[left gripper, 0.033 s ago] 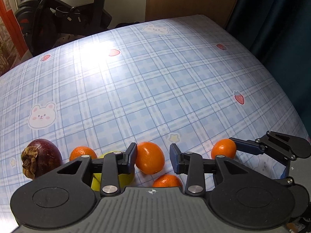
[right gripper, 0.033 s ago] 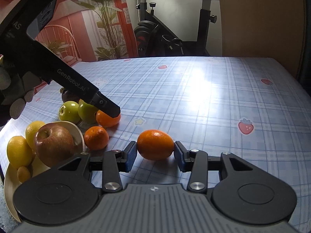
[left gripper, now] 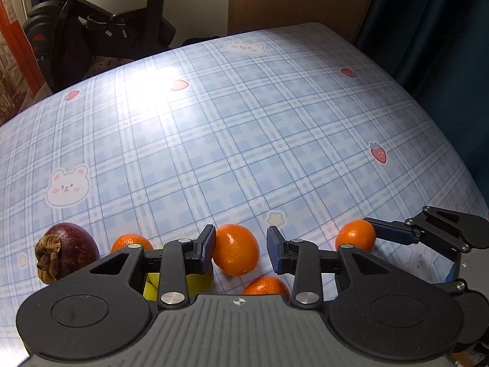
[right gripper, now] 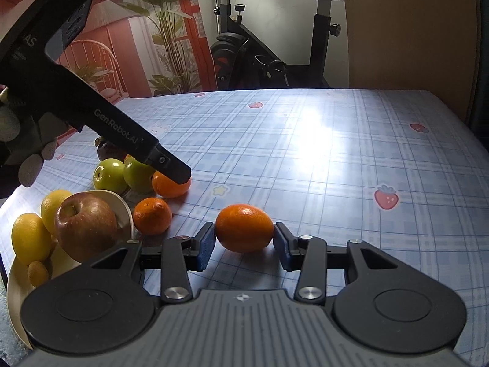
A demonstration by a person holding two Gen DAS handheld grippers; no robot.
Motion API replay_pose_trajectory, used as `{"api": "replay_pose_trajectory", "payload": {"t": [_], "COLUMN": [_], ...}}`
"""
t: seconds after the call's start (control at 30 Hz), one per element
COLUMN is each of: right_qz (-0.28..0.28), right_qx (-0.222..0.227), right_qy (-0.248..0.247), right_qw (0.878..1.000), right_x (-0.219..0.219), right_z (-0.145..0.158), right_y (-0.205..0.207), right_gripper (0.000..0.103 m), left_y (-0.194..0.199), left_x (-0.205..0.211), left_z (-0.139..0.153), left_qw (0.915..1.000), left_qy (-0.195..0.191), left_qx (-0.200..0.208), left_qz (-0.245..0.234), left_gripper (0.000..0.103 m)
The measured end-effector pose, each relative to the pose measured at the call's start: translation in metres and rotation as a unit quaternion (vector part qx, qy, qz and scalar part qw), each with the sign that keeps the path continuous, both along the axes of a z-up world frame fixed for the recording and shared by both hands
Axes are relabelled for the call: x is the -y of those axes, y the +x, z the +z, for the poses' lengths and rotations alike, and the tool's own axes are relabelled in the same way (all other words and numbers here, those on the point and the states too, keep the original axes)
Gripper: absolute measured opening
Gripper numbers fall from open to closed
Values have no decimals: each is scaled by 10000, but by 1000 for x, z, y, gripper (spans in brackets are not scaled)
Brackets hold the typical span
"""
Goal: Organize fruits
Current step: 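Grasp a tangerine with the right tool while the left tool grasps another tangerine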
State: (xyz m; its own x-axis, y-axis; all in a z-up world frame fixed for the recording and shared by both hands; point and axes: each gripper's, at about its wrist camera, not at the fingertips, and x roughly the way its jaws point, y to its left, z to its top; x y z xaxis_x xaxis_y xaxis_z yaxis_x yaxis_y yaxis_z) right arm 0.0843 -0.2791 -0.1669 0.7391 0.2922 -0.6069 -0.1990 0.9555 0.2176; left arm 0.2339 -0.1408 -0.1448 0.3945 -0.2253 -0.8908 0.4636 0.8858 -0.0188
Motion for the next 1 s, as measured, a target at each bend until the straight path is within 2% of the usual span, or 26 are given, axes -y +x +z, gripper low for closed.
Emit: {"api": "replay_pose_trajectory", "payload": {"t": [0.33,0.43,0.6,0.67,0.73,1.0], "right_qz": [-129,-131,-121,-121,-130,-78], "right_qx": [17,30,11,19,26,72], "right_qy": [161,197,192,190,194,172], "right_qw": [9998,9997,9997,9997,9997,9998], "right_x": [5,6,8,9,9,5], "right_z": [-1,0,1,2,4,10], "right_y": [-8,-9,-10,-10,-10,-14], "right_gripper": [44,44,44,44,44,44], "left_y": [7,9,12,13,13,1], "left_x": [10,12,19,14,7,-11], "left_z": [-2,-1,-7,-14,-16,0], "left_qw": [9995,9994,9970,9966,9974,9987], "left_qy": [309,338,733,654,459,-138], "left_qx": [103,25,-263,-490,-537,-356], "left_qz": [-11,-10,-29,58,167,352], "left_gripper": [38,38,40,40,38,36]}}
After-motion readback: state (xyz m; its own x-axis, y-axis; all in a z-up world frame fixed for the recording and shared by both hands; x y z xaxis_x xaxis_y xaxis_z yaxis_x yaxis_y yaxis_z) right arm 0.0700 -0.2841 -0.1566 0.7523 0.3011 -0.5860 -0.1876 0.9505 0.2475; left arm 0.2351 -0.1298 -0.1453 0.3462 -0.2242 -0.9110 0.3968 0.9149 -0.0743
